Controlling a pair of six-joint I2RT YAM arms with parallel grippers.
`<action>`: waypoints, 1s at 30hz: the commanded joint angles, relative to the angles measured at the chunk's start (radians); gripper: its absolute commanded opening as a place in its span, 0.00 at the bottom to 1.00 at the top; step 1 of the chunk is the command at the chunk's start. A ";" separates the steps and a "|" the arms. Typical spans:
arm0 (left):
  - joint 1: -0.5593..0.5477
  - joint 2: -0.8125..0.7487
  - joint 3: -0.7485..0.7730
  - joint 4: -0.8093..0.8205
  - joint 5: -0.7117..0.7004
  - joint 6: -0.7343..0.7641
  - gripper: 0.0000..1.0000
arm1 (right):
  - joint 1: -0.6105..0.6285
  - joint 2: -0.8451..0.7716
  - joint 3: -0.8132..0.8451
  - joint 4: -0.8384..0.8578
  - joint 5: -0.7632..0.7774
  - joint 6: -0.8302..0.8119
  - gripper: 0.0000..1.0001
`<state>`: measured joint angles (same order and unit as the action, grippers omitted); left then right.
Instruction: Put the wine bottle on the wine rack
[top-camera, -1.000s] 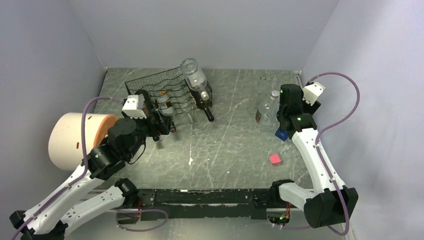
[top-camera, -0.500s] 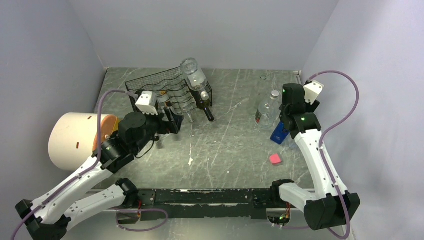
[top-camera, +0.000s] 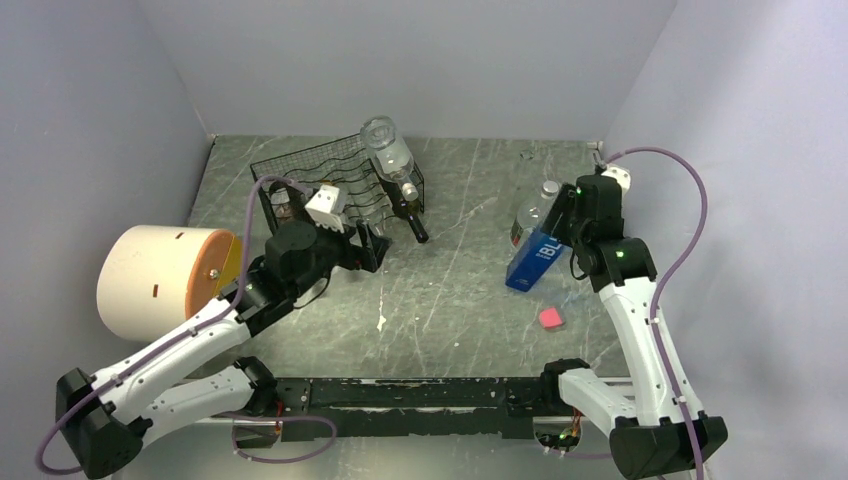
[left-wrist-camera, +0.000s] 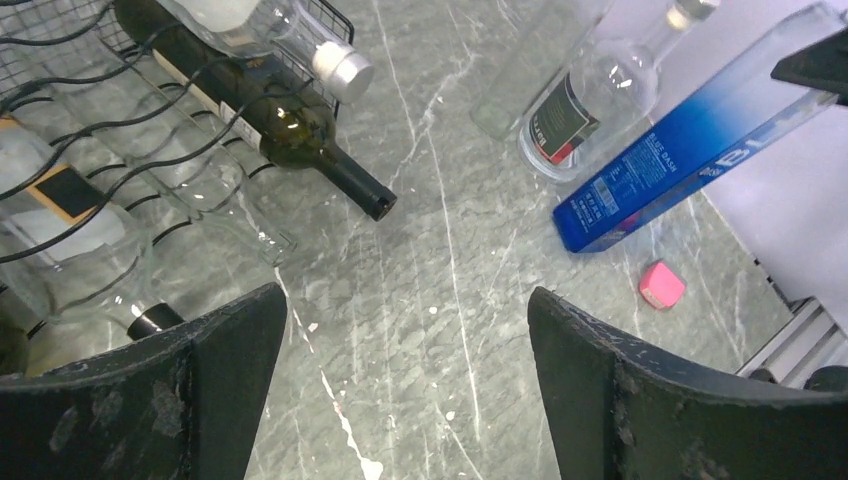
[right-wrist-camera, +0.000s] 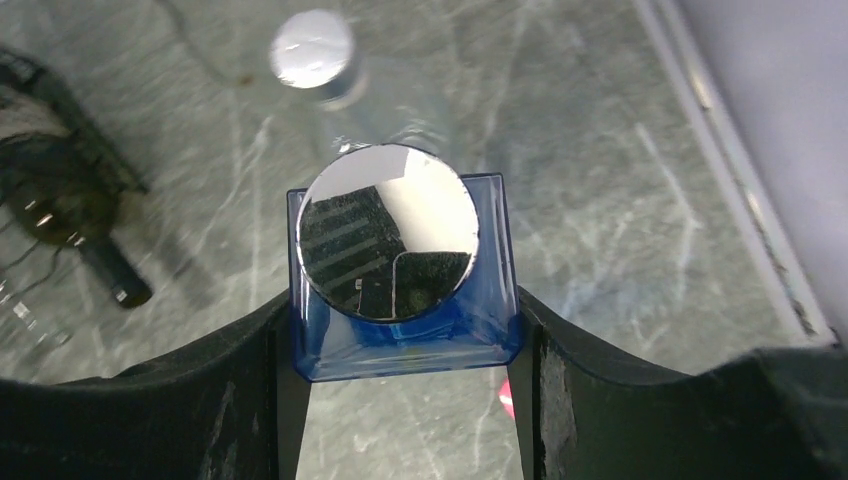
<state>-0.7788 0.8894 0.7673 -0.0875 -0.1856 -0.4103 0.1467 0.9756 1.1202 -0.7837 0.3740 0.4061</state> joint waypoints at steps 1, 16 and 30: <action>0.002 0.037 -0.040 0.171 0.096 0.081 0.94 | -0.003 -0.030 0.029 0.147 -0.241 -0.044 0.20; 0.001 0.229 -0.127 0.454 0.345 0.295 0.93 | -0.003 -0.028 -0.160 0.510 -0.836 0.064 0.16; -0.033 0.401 -0.068 0.541 0.537 0.416 0.88 | -0.004 -0.055 -0.189 0.668 -1.010 0.230 0.10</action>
<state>-0.7914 1.2774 0.6682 0.3565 0.2592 -0.0372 0.1471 0.9661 0.9123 -0.3317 -0.5110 0.5037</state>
